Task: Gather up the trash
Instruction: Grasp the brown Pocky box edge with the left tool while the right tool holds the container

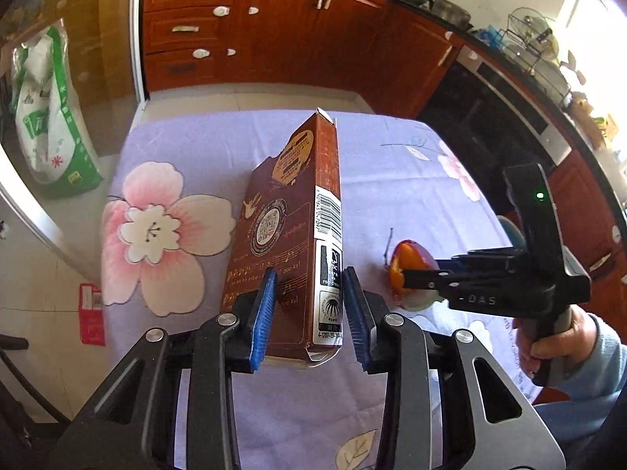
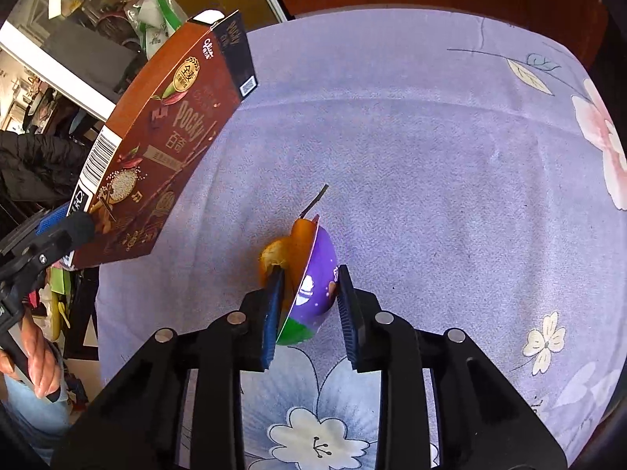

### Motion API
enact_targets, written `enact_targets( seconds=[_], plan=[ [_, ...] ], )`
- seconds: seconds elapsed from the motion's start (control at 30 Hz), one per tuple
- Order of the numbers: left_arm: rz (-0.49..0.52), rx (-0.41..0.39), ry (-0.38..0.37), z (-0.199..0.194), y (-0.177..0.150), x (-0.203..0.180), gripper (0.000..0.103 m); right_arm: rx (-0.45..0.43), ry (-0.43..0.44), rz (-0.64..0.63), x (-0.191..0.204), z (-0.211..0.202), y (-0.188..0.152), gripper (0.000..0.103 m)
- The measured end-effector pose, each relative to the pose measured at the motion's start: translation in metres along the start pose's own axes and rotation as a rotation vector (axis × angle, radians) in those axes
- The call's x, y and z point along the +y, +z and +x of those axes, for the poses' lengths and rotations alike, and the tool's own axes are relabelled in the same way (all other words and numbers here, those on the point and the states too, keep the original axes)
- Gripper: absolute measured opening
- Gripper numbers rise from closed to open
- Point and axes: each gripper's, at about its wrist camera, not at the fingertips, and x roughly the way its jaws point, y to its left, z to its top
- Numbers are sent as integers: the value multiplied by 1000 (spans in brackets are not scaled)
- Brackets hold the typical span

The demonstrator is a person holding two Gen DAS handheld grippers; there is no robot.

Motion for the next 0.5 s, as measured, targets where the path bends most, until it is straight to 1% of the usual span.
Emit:
enact_targets(
  seconds=[0.1, 0.23, 0.33, 0.37, 0.43, 0.5],
  plan=[
    [20, 39, 103, 9, 0, 5, 46, -8, -15, -17, 4, -4, -2, 24],
    [45, 76, 163, 23, -1, 9, 55, -14, -45, -25, 5, -7, -3, 24],
    [67, 73, 203, 30, -2, 7, 56, -5, -49, -11, 2, -4, -4, 24],
    [79, 69, 212, 32, -2, 5, 55, -1, -48, -7, 1, -3, -4, 24],
    [113, 48, 229, 33, -3, -2, 44, 1, -48, -5, 0, -3, -5, 24],
    [140, 30, 254, 29, -1, -8, 37, 0, -47, -3, -1, -4, -6, 24]
  ],
)
